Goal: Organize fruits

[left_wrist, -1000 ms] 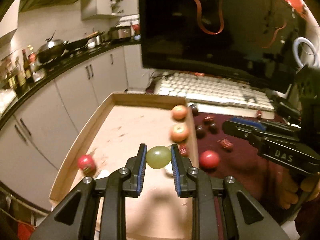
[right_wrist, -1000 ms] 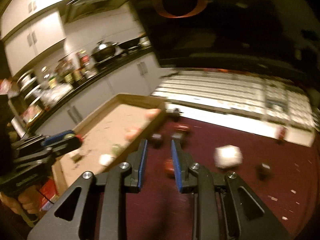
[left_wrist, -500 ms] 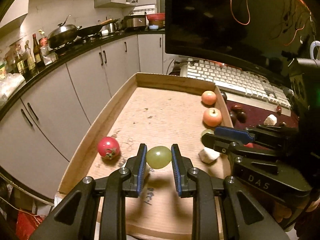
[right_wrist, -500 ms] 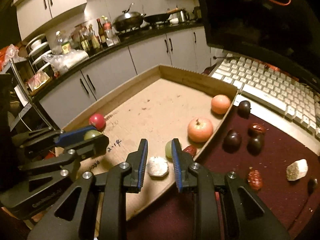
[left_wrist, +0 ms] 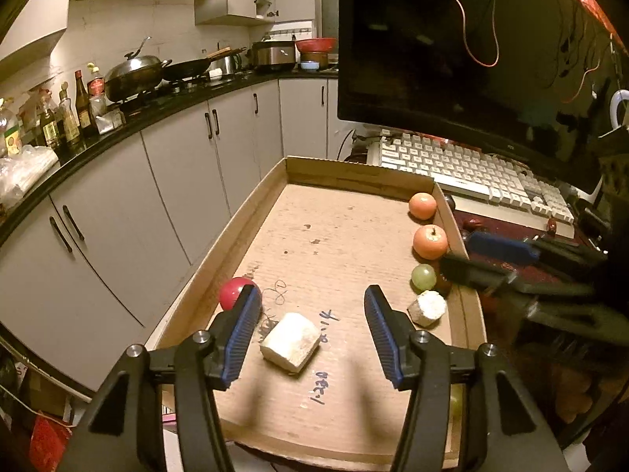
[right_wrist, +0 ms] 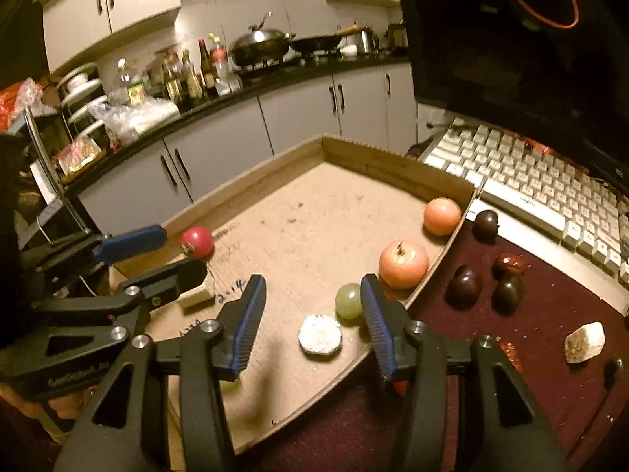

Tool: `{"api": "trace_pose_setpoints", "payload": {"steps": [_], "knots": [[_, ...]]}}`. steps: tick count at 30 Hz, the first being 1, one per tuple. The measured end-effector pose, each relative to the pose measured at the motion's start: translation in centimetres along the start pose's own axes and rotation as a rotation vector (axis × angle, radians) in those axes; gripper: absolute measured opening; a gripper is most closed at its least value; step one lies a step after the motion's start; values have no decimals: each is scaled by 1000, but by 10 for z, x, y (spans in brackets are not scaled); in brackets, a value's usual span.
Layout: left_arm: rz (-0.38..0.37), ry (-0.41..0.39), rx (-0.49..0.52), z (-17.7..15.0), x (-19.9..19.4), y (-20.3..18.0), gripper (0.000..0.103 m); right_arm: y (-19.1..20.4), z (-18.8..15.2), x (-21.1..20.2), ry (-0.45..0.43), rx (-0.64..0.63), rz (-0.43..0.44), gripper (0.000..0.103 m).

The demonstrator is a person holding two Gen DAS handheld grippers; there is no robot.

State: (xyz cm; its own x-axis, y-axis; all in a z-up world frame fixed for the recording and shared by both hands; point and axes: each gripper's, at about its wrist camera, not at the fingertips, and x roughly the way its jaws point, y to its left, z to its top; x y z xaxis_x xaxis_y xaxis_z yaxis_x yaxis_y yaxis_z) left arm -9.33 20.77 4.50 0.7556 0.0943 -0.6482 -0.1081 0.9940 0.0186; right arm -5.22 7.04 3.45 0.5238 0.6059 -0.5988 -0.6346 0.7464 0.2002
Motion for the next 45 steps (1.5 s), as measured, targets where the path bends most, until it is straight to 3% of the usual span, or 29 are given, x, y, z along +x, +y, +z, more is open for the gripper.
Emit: {"api": "trace_pose_setpoints", "payload": {"steps": [5,10,18,24,29,36,45], "knots": [[-20,0,14,1,-1,-9,60,-29,0,-28,-61,58,-26,52],[-62,-21,39,4,-8,-26,62,-79,-10,-63,-102,152,-115,52],[-173,-47,170,7,-19,-81,66,-172,-44,-135,-153,318,-291,52],[-211,-20,238,6,-17,-116,67,-207,-67,-161,-152,389,-343,52],[-229,8,279,11,-8,-144,67,-212,-74,-155,-94,366,-342,52],[-278,59,306,33,17,-182,67,-196,-62,-119,39,205,-378,48],[-308,133,395,37,50,-232,67,-202,-60,-95,80,159,-318,40]]}}
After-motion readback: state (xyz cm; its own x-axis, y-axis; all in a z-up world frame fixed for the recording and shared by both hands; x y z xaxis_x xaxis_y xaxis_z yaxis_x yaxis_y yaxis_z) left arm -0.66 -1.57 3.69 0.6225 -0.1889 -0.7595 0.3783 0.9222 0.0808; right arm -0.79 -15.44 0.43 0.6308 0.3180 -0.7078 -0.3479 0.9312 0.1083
